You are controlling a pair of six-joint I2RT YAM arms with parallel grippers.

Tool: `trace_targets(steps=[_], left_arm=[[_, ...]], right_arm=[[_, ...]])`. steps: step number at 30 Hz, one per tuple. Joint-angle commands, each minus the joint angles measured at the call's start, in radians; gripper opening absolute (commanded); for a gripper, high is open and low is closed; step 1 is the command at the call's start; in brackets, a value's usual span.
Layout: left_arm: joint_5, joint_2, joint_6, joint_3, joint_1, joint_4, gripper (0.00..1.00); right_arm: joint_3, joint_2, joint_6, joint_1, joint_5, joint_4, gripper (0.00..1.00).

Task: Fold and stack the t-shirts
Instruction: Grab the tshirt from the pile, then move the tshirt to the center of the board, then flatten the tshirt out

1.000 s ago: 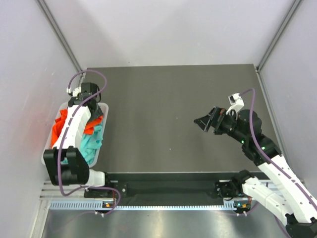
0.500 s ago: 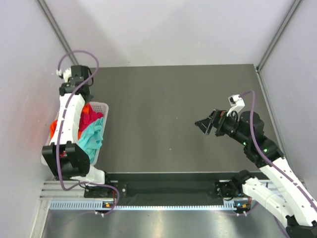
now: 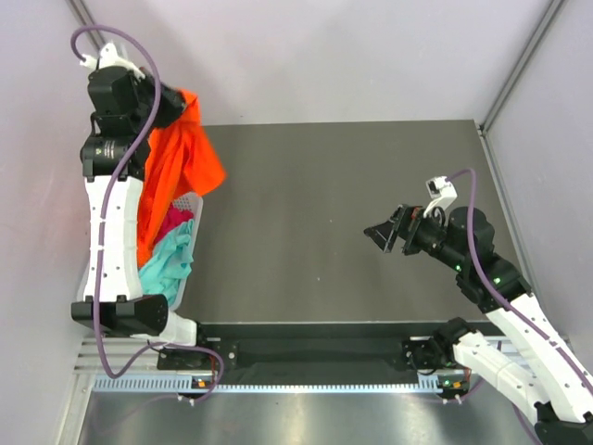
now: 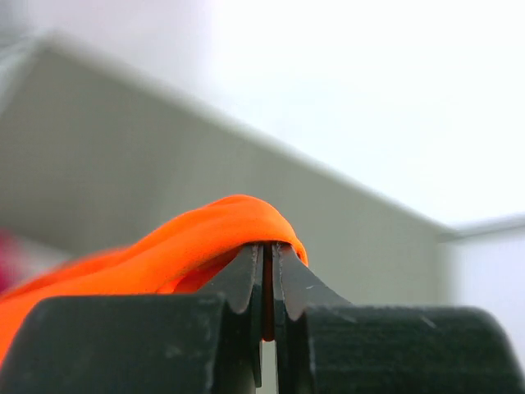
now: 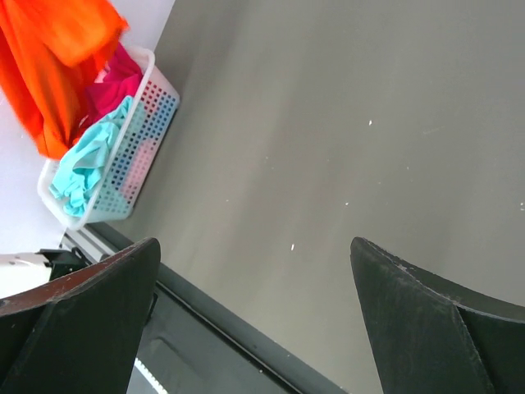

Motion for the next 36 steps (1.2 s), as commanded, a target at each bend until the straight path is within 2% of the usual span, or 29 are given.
trace_targets(steps=[1, 2, 4, 6, 7, 10, 12, 13, 16, 17, 18, 19, 22, 25, 26, 27, 29, 30, 33, 36], left_arm=[[0.307, -0.058, -0.198, 0.072, -0.028, 0.399, 0.0], [0.386, -0.062, -0.241, 0.069, -0.056, 0.453, 0.0], [0.433, -0.058, -0.326, 0.067, -0.102, 0.576, 0.0], [0.433, -0.055, -0.335, 0.063, -0.155, 0.593, 0.0], [0.426, -0.056, -0.317, 0.055, -0.214, 0.586, 0.0], [0.406, -0.079, -0.268, -0.051, -0.317, 0.583, 0.0], [0.409, -0.11, -0.26, -0.196, -0.35, 0.596, 0.0], [0.401, -0.125, -0.272, -0.342, -0.386, 0.613, 0.0], [0.4, -0.177, -0.298, -0.585, -0.475, 0.734, 0.0], [0.393, -0.177, -0.297, -0.72, -0.498, 0.744, 0.04], [0.389, -0.168, -0.292, -0.776, -0.544, 0.741, 0.08], [0.369, -0.154, -0.27, -0.862, -0.57, 0.73, 0.21], [0.351, -0.084, -0.179, -0.902, -0.632, 0.577, 0.38], [0.211, -0.09, -0.104, -0.885, -0.637, 0.399, 0.48], [0.094, -0.107, -0.099, -0.876, -0.634, 0.362, 0.57], [0.055, -0.113, -0.084, -0.87, -0.615, 0.315, 0.59], [0.03, -0.102, -0.075, -0.846, -0.571, 0.284, 0.62], [0.036, -0.09, -0.072, -0.838, -0.51, 0.274, 0.62], [0.105, -0.023, -0.065, -0.813, -0.383, 0.288, 0.63], [0.1, 0.083, -0.033, -0.749, -0.342, 0.332, 0.62]], right_arm=[[0.044, -0.005, -0.013, 0.011, -0.005, 0.041, 0.99], [0.047, -0.003, -0.014, 0.011, 0.004, 0.038, 1.0], [0.058, -0.003, -0.021, 0.011, 0.017, 0.022, 1.0], [0.067, -0.006, -0.022, 0.011, 0.035, 0.01, 0.99], [0.069, -0.009, -0.022, 0.013, 0.043, 0.006, 1.0], [0.069, -0.015, -0.019, 0.011, 0.064, -0.008, 1.0], [0.06, -0.014, -0.011, 0.011, 0.084, -0.016, 1.0], [0.054, -0.012, -0.002, 0.011, 0.093, -0.018, 1.0], [0.028, 0.0, 0.012, 0.011, 0.127, -0.028, 0.98], [0.012, 0.006, 0.018, 0.011, 0.142, -0.037, 0.98], [0.006, 0.018, 0.022, 0.011, 0.153, -0.042, 0.97], [-0.002, 0.024, 0.033, 0.011, 0.164, -0.045, 0.96], [-0.035, 0.05, 0.061, 0.011, 0.196, -0.047, 0.92], [-0.069, 0.102, 0.09, 0.011, 0.256, -0.013, 0.85], [-0.089, 0.118, 0.099, 0.011, 0.271, 0.005, 0.83], [-0.1, 0.157, 0.11, 0.013, 0.268, 0.027, 0.78], [-0.124, 0.205, 0.114, 0.011, 0.238, 0.119, 0.74], [-0.127, 0.263, 0.127, 0.011, 0.221, 0.152, 0.7], [-0.12, 0.398, 0.149, 0.02, 0.143, 0.249, 0.61], [-0.104, 0.513, 0.192, 0.065, 0.112, 0.312, 0.59]])
